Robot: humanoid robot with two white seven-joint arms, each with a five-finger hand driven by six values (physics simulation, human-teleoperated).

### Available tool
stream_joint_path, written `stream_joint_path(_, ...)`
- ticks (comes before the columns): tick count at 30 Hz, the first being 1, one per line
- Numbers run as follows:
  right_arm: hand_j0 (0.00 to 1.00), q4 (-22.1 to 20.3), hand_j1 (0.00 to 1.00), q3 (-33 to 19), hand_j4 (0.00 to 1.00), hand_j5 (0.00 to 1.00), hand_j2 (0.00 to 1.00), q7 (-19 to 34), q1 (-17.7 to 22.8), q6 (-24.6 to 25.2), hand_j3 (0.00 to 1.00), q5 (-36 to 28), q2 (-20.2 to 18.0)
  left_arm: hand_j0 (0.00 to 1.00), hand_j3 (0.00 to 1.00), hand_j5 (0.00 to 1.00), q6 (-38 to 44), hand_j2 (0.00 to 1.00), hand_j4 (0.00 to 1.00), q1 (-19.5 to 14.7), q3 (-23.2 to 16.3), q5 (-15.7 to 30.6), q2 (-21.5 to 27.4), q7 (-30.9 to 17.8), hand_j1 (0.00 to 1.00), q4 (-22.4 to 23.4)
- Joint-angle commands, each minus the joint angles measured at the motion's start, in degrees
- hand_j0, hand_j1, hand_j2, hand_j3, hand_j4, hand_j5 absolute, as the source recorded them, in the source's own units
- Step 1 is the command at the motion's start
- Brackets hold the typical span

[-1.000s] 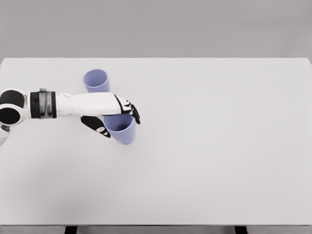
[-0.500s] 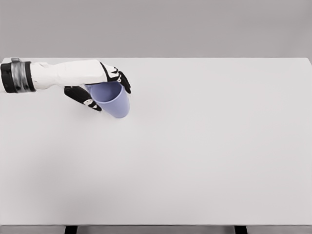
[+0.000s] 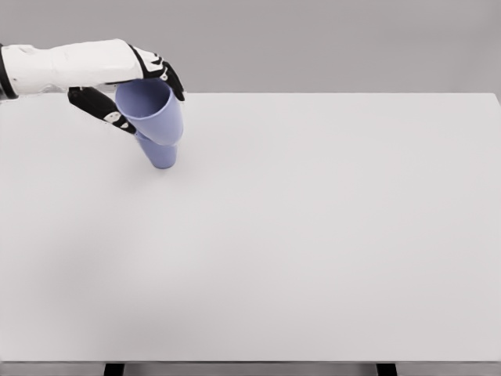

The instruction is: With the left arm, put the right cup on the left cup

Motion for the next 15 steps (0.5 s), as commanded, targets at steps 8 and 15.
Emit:
stream_joint_path(8,1.0,0.0,1.0,0.0,1.0,1.0,1.0,0.0,0.0,0.0,1.0,0.1,0.0,0.53,0.53,0.53,0.1,0.53,0.53,-2.8,-4.6,0.2,0.9,0.1,0.53,1.9)
stream_joint_path(15,1.0,0.0,1.0,0.0,1.0,1.0,1.0,0.0,0.0,0.0,1.0,0.1,0.0,0.54,0.54,0.54,0.1,0.54,0.54,-6.5,-6.9,0.3,0.5,0.1,0.54,6.0)
